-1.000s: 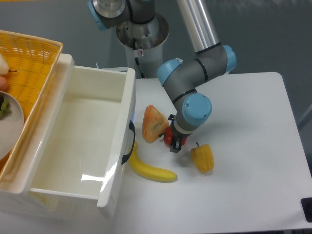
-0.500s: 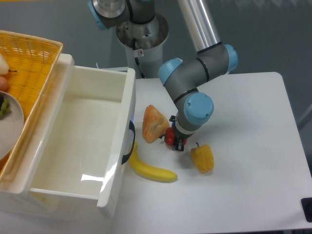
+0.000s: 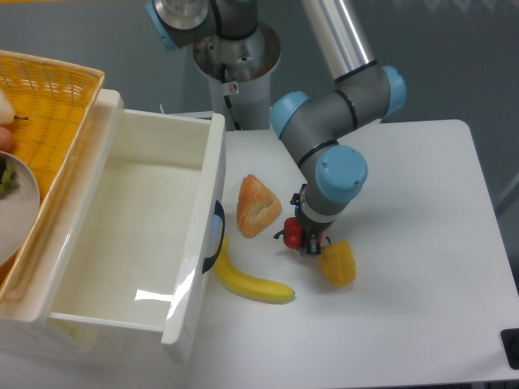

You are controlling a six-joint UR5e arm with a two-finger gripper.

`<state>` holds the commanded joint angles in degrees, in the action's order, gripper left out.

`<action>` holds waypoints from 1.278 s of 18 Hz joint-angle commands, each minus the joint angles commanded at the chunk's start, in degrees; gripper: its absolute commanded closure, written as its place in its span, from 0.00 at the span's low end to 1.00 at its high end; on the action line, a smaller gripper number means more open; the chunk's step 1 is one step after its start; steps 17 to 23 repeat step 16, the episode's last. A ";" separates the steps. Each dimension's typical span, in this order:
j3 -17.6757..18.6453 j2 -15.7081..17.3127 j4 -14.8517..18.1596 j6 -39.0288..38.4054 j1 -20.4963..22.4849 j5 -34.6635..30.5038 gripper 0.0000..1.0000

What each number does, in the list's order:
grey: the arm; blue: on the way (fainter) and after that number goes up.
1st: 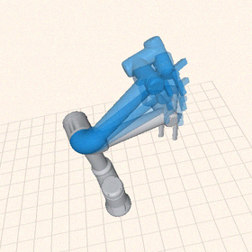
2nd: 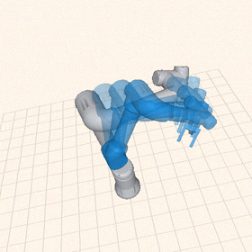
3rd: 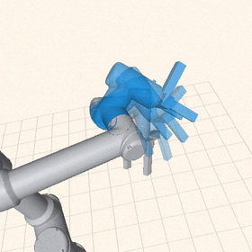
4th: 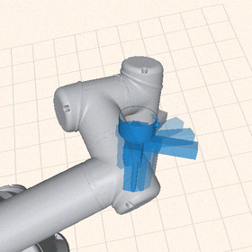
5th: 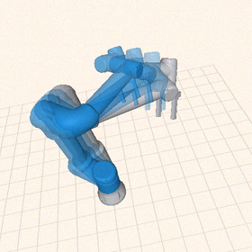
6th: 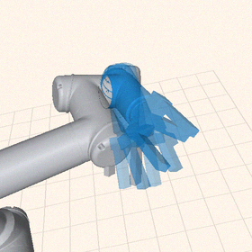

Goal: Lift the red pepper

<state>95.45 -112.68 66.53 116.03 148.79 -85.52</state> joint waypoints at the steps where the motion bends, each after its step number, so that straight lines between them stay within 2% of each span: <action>1: -1.14 0.01 0.26 -1.32 0.61 -0.44 0.54; 4: -5.18 -0.17 2.98 -3.08 2.11 -1.23 0.55; 5: -6.23 -0.34 2.99 -4.05 2.29 -1.58 0.59; 8: -7.73 -0.70 2.81 -6.16 3.08 -1.85 0.64; 14: -9.14 -1.05 2.55 -6.78 4.22 -3.25 0.67; 23: -9.32 -1.31 2.55 -7.92 4.14 -3.78 0.67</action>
